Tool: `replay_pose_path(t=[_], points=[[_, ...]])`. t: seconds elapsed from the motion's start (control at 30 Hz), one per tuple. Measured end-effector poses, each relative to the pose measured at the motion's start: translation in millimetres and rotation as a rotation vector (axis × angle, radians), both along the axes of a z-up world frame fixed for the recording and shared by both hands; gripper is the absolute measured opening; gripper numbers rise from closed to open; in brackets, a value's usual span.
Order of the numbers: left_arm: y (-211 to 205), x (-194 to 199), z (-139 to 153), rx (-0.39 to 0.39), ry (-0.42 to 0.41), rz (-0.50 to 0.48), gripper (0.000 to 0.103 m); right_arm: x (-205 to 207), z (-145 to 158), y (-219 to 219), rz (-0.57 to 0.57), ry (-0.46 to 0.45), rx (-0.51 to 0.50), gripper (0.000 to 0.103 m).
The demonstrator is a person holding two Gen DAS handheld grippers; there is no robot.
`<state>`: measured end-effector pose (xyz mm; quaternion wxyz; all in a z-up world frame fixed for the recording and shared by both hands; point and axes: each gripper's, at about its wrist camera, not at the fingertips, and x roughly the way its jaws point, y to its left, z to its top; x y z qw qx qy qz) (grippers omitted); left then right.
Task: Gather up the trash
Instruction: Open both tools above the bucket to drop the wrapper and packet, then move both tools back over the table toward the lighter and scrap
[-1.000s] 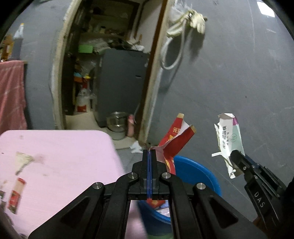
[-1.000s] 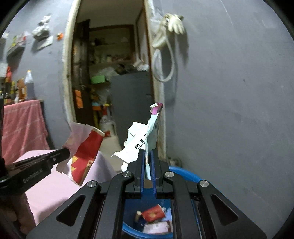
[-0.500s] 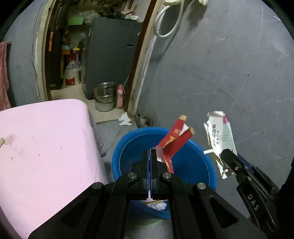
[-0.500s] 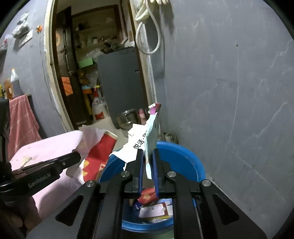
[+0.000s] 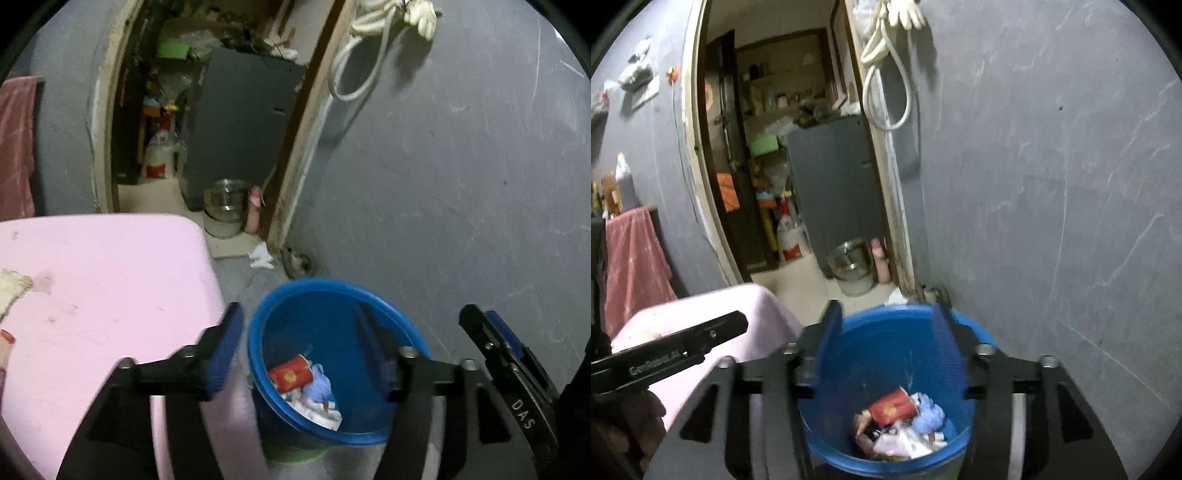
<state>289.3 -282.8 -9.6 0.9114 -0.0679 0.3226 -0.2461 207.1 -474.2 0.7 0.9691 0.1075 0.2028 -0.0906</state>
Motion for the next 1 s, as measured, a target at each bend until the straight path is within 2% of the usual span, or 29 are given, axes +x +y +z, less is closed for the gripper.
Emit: replay_pose_path(t=[0.03,0.1,0.13,0.23,0.33,0.63,1.0], points=[[3.2,-1.2,2.6,-0.003,-0.009,0.006,0.066,-2.1,3.3,1.2,-0.001,-0.02,0.0,0.057],[12.2,-4.8,10.0,0.003,-0.033,0.029,0.077,-3.8,7.1,3.0,-0.005,-0.041,-0.002,0.076],[16.2,-6.9,12.6,0.004,-0.045,0.042,0.081,-6.0,10.2,4.6,-0.006,-0.064,0.002,0.079],[32.3,-14.8,22.4,0.0,-0.089,0.074,0.089,-9.5,17.0,9.0,-0.006,-0.108,0.012,0.086],[49.0,-21.3,30.3,0.008,-0.126,0.103,0.092,-12.0,21.7,16.2,-0.003,-0.143,0.019,0.102],[117.0,-43.1,38.4,0.035,-0.165,0.208,0.092,-11.4,30.2,48.7,0.045,-0.199,0.018,0.103],[224.4,-61.4,29.8,0.083,-0.152,0.395,0.092,0.5,29.4,121.8,0.19,-0.169,-0.029,0.103]])
